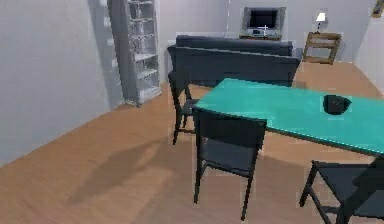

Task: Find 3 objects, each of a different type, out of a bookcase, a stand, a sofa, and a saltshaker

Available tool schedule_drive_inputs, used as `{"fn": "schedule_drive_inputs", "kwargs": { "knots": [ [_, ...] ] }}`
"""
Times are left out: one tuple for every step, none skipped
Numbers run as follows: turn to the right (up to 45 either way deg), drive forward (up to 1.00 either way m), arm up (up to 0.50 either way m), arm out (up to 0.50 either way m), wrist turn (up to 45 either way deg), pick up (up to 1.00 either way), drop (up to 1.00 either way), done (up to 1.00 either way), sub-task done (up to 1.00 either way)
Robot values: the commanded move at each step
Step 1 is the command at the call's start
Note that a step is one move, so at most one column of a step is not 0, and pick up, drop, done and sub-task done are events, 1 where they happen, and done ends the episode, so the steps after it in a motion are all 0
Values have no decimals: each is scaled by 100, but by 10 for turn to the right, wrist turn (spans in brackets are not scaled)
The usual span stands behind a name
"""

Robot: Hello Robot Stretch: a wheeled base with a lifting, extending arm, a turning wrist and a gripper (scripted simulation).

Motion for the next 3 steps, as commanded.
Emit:
{"fn": "schedule_drive_inputs", "kwargs": {
  "knots": [
    [0,25,0,0,0,0,0,0,0],
    [-420,0,0,0,0,0,0,0,0],
    [0,80,0,0,0,0,0,0,0]
  ]
}}
